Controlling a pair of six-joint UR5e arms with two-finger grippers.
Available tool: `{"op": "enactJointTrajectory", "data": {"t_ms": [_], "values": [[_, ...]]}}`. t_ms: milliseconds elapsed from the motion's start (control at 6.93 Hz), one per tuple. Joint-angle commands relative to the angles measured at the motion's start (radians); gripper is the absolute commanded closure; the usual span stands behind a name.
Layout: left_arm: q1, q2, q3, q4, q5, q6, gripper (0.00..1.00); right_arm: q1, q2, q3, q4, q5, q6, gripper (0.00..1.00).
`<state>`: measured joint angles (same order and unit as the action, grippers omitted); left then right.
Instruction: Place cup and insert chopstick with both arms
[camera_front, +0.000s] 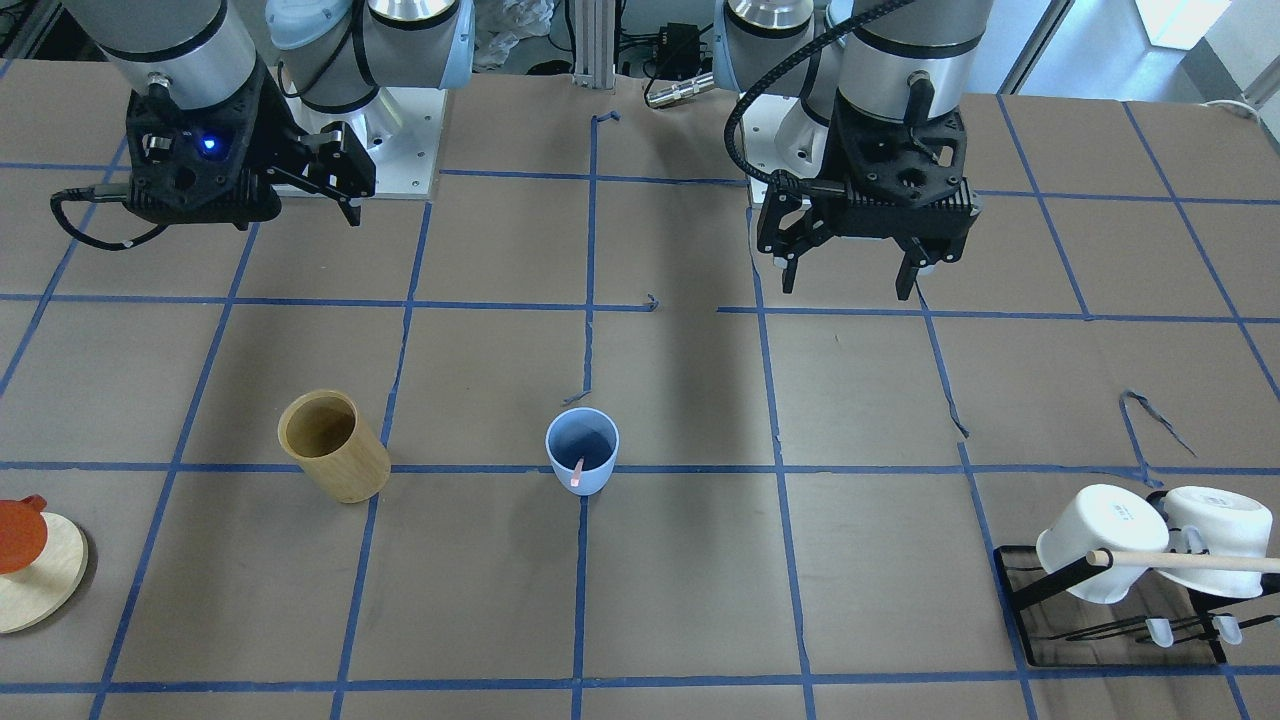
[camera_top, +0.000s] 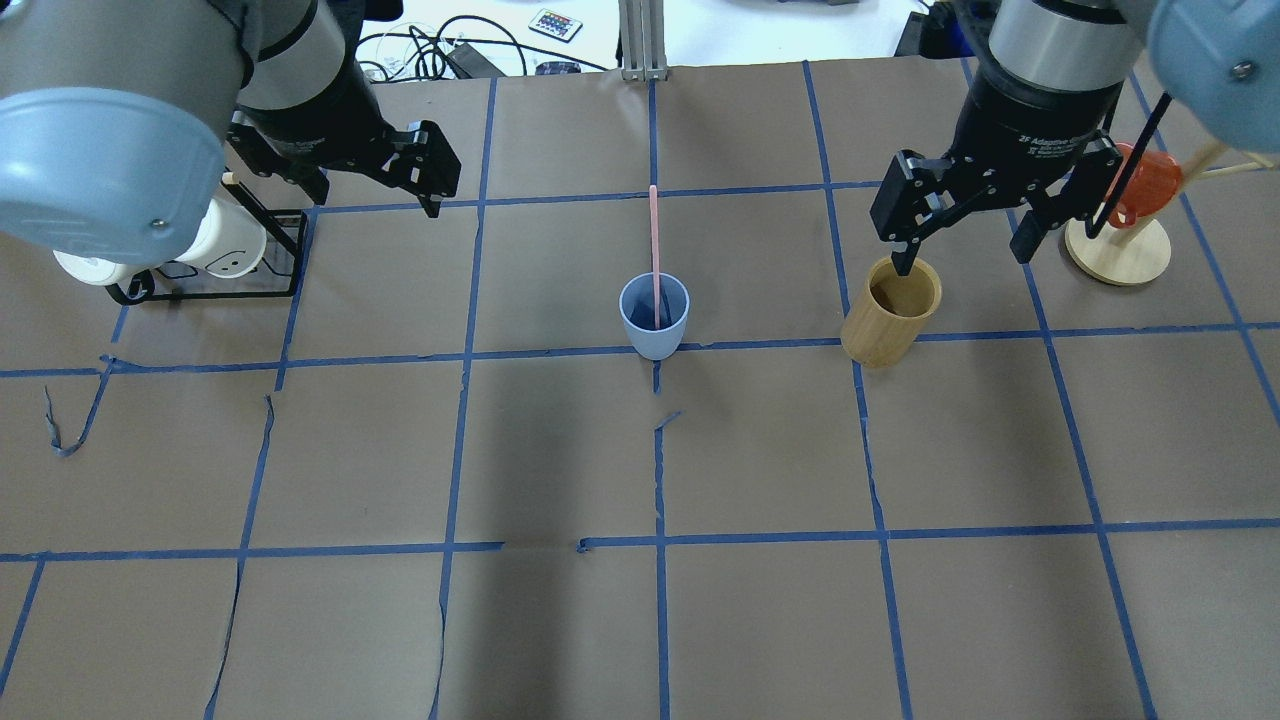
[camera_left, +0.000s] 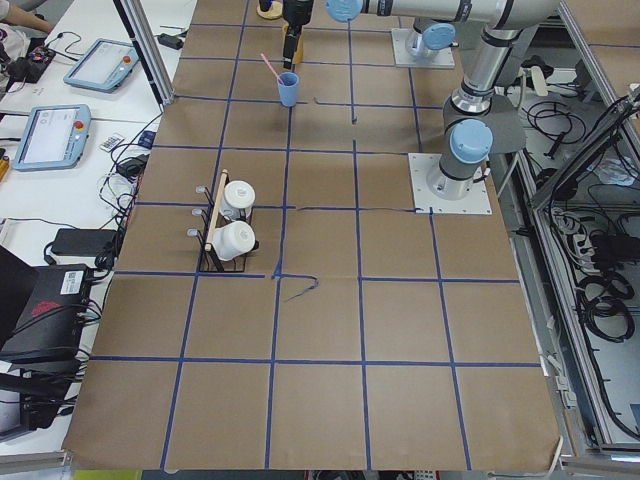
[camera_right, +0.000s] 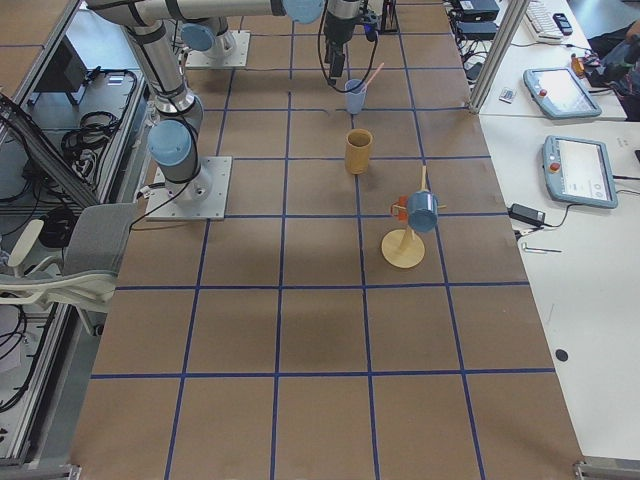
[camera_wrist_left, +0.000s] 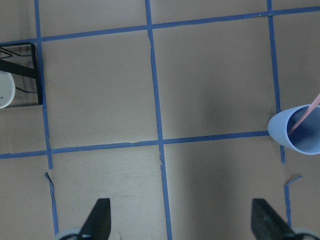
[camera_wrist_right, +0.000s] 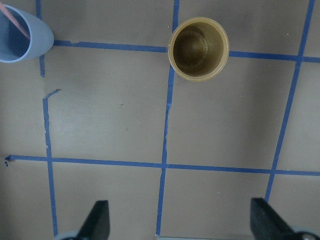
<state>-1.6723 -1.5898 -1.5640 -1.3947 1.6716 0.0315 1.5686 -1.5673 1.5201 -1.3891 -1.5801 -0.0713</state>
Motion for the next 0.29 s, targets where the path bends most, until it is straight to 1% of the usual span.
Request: {"op": "enactJointTrajectory", "data": {"t_ms": [0, 144], "values": [[0.011, 0.005, 0.001, -0.004, -0.001, 0.008, 0.0, -0.007, -0.007, 0.0, -0.004, -0.004, 0.004, 0.0], [0.011, 0.008, 0.002, -0.007, -0.004, 0.008, 0.0, -0.007, -0.007, 0.0, -0.002, -0.004, 0.004, 0.0]]}}
